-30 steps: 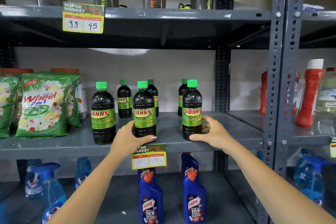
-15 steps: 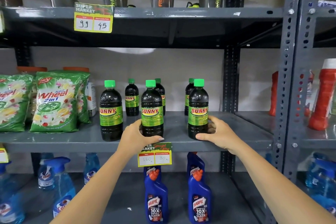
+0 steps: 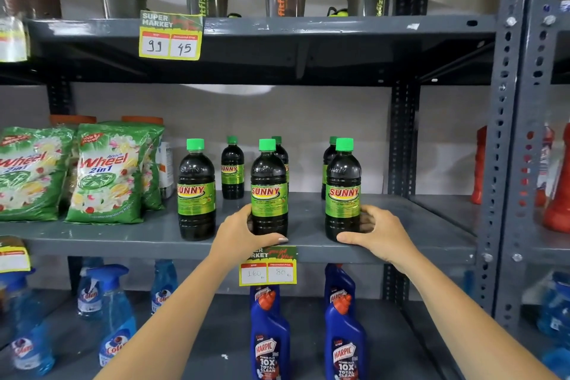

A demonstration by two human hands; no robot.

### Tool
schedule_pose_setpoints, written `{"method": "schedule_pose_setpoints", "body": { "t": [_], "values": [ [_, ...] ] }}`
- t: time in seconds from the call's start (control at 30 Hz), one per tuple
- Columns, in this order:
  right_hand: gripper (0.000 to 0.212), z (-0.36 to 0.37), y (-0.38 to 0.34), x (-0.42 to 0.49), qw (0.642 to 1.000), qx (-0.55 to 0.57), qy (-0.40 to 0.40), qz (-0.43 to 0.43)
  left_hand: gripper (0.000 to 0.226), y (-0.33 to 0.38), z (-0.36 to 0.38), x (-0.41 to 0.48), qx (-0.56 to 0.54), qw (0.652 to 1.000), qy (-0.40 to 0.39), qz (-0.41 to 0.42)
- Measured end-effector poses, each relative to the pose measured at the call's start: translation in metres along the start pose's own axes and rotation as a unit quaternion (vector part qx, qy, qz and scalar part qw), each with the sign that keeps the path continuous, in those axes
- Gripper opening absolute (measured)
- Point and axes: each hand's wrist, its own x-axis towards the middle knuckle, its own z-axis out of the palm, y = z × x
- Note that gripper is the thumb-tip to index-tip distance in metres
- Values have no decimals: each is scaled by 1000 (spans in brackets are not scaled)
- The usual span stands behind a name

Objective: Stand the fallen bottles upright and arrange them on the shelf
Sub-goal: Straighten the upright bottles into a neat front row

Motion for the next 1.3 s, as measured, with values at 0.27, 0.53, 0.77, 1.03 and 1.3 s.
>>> {"method": "schedule_pose_setpoints", "body": {
  "t": [0.27, 0.53, 0.77, 1.03, 1.3],
  "values": [
    [111, 4, -5, -12, 992, 47, 117, 20, 88, 2, -5, -9, -51, 998, -15, 26],
    [38, 91, -64, -36, 953, -13, 213, -214, 72, -47, -60, -33, 3, 949, 307, 76],
    [95, 135, -79, -12, 995, -87, 34, 32, 104, -97, -85, -21, 42, 995, 92, 2],
    [61, 148, -84, -13, 986, -122, 108, 28, 69, -107, -75, -18, 19, 991, 127, 30],
    [70, 139, -87, -9, 990, -131, 52, 33, 78, -114, -71, -16, -31, 987, 154, 33]
  ]
}}
